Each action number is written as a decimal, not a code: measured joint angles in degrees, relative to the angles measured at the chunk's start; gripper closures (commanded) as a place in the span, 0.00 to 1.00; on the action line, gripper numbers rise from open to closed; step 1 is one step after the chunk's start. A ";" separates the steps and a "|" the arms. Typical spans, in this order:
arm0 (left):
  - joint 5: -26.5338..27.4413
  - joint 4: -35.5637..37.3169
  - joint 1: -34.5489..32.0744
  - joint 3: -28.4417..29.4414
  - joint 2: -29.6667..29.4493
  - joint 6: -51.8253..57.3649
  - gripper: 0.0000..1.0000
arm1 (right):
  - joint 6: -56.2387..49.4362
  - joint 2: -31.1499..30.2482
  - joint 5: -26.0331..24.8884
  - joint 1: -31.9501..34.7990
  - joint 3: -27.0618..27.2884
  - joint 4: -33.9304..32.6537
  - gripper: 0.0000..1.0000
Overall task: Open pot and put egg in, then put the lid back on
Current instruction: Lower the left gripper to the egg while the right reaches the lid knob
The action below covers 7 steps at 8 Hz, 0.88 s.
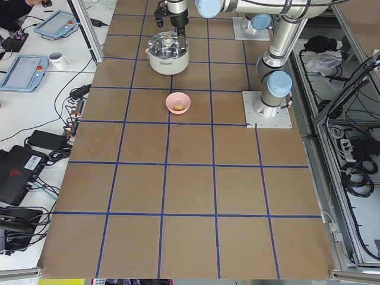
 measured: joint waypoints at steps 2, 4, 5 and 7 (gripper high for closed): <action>0.30 5.84 4.13 -5.59 -2.23 7.13 0.00 | 1.05 0.25 0.13 0.03 -0.19 -1.02 0.00; 0.66 13.41 8.09 -12.59 -4.65 12.45 0.01 | 5.64 1.42 0.61 0.76 -0.71 -2.82 0.00; 0.90 16.50 9.01 -14.72 -6.40 13.52 0.01 | 8.16 2.50 0.72 2.12 -0.85 -4.20 0.00; 1.40 20.51 9.72 -16.32 -12.13 14.24 0.01 | 15.04 5.90 0.77 6.50 -0.94 -8.95 0.00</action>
